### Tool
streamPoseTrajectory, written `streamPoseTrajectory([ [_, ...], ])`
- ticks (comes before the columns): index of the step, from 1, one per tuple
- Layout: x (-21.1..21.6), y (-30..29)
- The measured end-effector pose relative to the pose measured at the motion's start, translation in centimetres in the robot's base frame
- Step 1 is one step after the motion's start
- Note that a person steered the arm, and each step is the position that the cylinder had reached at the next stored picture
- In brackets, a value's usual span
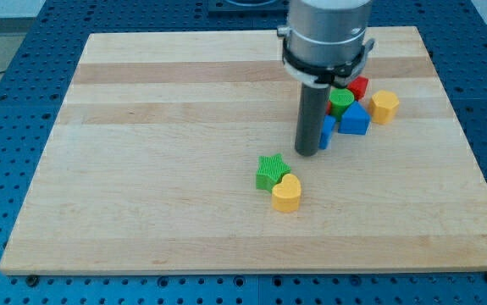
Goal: Push the green star and yellow heart into the group of blocks
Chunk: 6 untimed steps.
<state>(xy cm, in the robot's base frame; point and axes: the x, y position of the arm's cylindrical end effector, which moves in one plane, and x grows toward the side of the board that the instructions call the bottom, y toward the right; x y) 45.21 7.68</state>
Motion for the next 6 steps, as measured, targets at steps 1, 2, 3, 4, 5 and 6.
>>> streamPoseTrajectory([
  [1,-0.9,0.9],
  [2,7.1,5.3],
  [3,15.0,-1.2],
  [4,13.8,-7.8],
  [5,9.1,-7.9],
  [6,7.0,-5.1],
])
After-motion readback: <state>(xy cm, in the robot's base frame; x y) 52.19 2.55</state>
